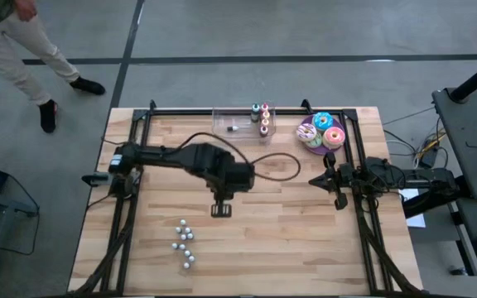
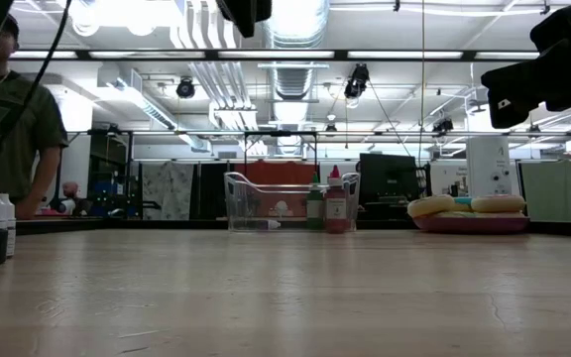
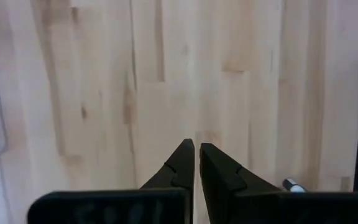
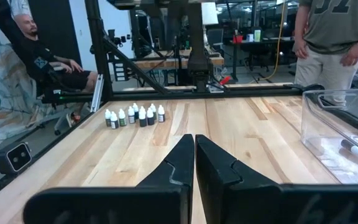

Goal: Pick & Place food coloring
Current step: Put the small orange food coloring bottle into the transparent bin

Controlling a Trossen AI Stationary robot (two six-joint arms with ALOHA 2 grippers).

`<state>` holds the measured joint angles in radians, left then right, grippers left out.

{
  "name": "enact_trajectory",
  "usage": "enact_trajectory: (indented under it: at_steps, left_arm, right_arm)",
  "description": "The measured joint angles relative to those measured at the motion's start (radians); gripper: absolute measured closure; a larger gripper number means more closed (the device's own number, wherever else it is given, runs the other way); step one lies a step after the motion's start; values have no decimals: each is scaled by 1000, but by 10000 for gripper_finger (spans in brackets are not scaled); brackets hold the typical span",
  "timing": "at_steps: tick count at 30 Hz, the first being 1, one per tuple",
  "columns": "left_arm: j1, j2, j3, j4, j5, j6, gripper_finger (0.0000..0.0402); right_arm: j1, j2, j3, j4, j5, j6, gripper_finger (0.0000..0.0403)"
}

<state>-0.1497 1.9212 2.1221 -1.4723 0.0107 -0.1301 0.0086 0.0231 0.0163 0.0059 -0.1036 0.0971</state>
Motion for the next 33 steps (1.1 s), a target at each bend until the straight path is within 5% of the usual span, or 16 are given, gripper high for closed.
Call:
enact_trajectory:
  at_steps: [16,33]
  left_arm:
    - [-128,-317,-565,233,9,-175,401]
    - [-195,-500,-937,322,41,-296,396]
  right_arm:
    - [0,-1,0,0,0,0,394]
    - [0,-1,0,0,0,0,394]
